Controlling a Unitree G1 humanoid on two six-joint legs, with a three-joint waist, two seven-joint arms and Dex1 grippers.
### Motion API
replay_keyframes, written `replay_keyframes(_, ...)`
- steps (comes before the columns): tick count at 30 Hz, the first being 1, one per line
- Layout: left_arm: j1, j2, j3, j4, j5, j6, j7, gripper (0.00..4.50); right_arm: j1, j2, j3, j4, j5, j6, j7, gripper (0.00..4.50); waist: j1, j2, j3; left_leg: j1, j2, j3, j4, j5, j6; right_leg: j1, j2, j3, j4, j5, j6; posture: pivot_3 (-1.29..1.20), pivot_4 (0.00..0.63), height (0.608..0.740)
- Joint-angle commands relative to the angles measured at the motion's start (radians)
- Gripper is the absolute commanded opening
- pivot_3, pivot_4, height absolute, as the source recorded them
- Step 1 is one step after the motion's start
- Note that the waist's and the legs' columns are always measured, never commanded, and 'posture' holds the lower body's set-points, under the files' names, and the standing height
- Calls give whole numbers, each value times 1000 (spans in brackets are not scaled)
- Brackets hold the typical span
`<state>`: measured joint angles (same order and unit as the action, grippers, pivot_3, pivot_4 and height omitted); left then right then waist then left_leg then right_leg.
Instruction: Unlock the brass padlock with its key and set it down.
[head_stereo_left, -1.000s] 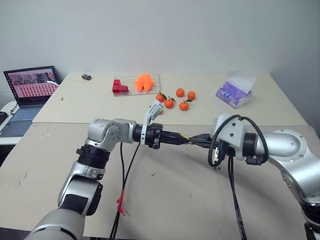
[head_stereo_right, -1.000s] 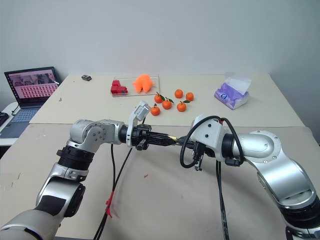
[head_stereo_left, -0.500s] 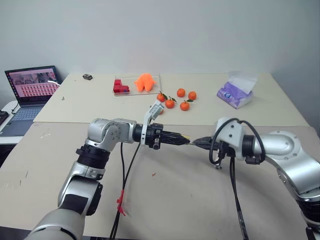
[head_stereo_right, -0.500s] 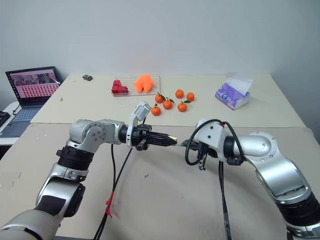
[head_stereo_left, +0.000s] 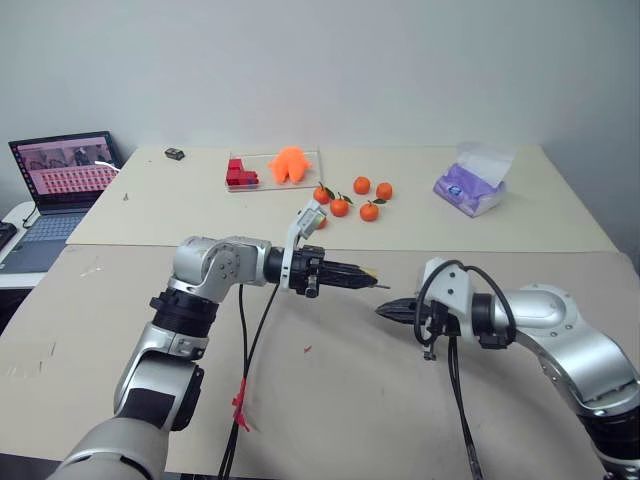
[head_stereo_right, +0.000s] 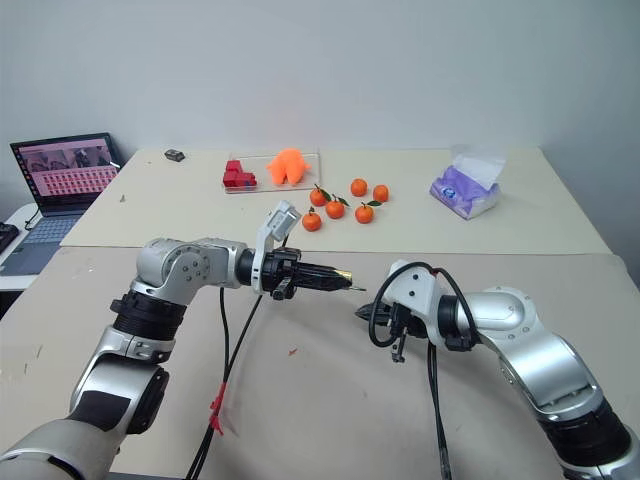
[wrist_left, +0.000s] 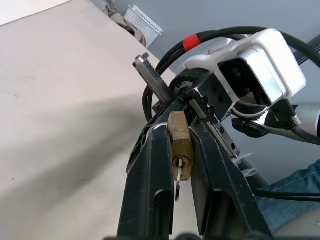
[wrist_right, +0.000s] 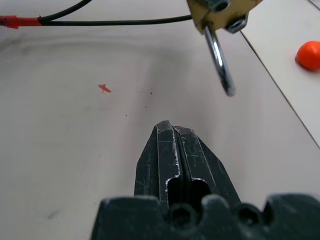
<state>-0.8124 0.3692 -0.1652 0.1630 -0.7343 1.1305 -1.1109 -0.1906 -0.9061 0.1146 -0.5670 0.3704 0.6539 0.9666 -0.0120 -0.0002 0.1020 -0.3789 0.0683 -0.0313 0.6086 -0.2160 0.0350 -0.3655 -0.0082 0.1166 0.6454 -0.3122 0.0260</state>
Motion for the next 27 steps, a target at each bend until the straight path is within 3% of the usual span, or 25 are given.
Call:
replay_keyframes(1, 10, 43, 39, -33, -10, -9, -14, 84, 38, -89, -136, -25, 66, 37, 62, 41, 0, 1, 0, 0, 0, 0, 0, 0, 0, 0, 0, 1, 0, 0, 0, 0, 150, 661)
replay_keyframes(2, 14, 58, 38, -31, -7, -10, -20, 84, 30, -96, -168, -31, 89, 37, 65, 41, -3, 1, 1, -1, 0, 0, 0, 0, 0, 0, 0, 1, -1, 0, 0, 0, 150, 661)
replay_keyframes(6, 24, 87, 26, -13, 8, -25, -36, 84, -14, -97, -248, -75, 207, 95, 72, 1017, -10, 1, 1, -2, 0, 1, -1, 0, 0, 2, 0, 2, 0, 0, 0, 0, 150, 661)
replay_keyframes(9, 19, 83, 25, 9, 14, -31, -43, 84, -63, -94, -279, -106, 308, 167, 56, 2255, -6, 2, 1, 2, 0, 0, -1, 0, 0, 4, 0, 0, 0, 0, 0, 0, 150, 661)
replay_keyframes(16, 27, 82, 11, 23, 34, -42, -53, 84, -151, -87, -327, -131, 465, 255, -11, 4450, -2, 2, 1, 3, 0, 0, -1, 0, 0, 4, 0, 1, -3, 0, 0, 0, 150, 661)
replay_keyframes(27, 34, 84, 57, -10, -25, 106, -2, 84, -175, -83, -288, -129, 464, 221, -79, 4450, -3, 2, 1, -2, 0, 0, -1, 0, 0, 4, 0, 1, -3, 0, 0, 0, 150, 661)
